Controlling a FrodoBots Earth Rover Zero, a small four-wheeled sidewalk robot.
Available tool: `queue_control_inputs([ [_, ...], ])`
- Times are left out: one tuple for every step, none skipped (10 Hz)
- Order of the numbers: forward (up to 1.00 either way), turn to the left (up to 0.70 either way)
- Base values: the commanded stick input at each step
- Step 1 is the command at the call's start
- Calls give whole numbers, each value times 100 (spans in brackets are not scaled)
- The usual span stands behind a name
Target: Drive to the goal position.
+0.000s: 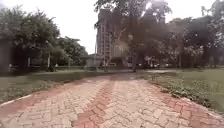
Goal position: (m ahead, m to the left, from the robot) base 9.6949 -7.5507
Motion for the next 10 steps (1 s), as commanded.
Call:
queue_control_inputs([
  [70, 0],
  [70, 0],
  [70, 0],
  [70, -35],
  [70, -35],
  [70, -35],
  [70, -35],
  [70, -35],
  [70, -35],
  [70, -35],
])
